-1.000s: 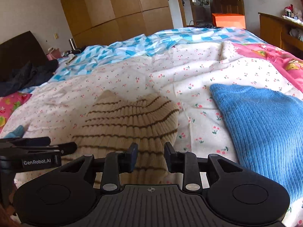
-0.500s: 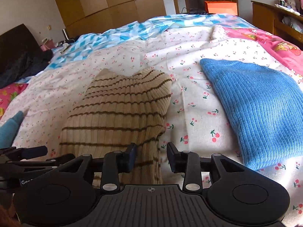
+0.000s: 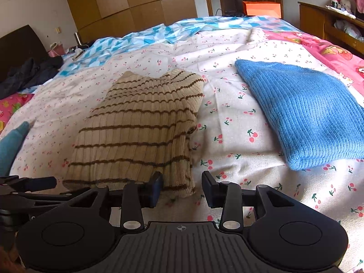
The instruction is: Fold small clothes
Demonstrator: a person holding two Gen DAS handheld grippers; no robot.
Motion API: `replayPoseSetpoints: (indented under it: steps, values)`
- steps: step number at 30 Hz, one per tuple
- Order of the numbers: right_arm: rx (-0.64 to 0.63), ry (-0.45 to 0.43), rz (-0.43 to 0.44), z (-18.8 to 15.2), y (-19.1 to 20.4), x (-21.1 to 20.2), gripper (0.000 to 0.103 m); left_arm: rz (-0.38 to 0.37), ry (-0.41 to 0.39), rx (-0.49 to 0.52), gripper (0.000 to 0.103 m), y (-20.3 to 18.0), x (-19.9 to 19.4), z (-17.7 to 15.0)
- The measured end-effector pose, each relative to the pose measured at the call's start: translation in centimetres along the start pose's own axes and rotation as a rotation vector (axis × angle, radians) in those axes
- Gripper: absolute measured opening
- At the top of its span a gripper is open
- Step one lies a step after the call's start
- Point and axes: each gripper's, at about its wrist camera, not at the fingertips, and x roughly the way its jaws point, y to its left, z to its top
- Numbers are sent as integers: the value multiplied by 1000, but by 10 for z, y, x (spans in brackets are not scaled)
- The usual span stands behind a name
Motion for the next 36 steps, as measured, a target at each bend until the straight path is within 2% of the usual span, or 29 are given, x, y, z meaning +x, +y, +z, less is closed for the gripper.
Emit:
replayPoseSetpoints:
  steps: [8, 18, 36]
  values:
    - [-23, -2, -8, -14, 5, -1, 42, 0, 16, 2, 90, -3, -4, -12]
    - [43, -26, 26, -19, -1, -3, 48, -3, 14, -29, 92, 1, -8, -17]
    - [61, -30, 4, -20, -2, -3, 52, -19, 22, -82, 96, 11, -11, -15]
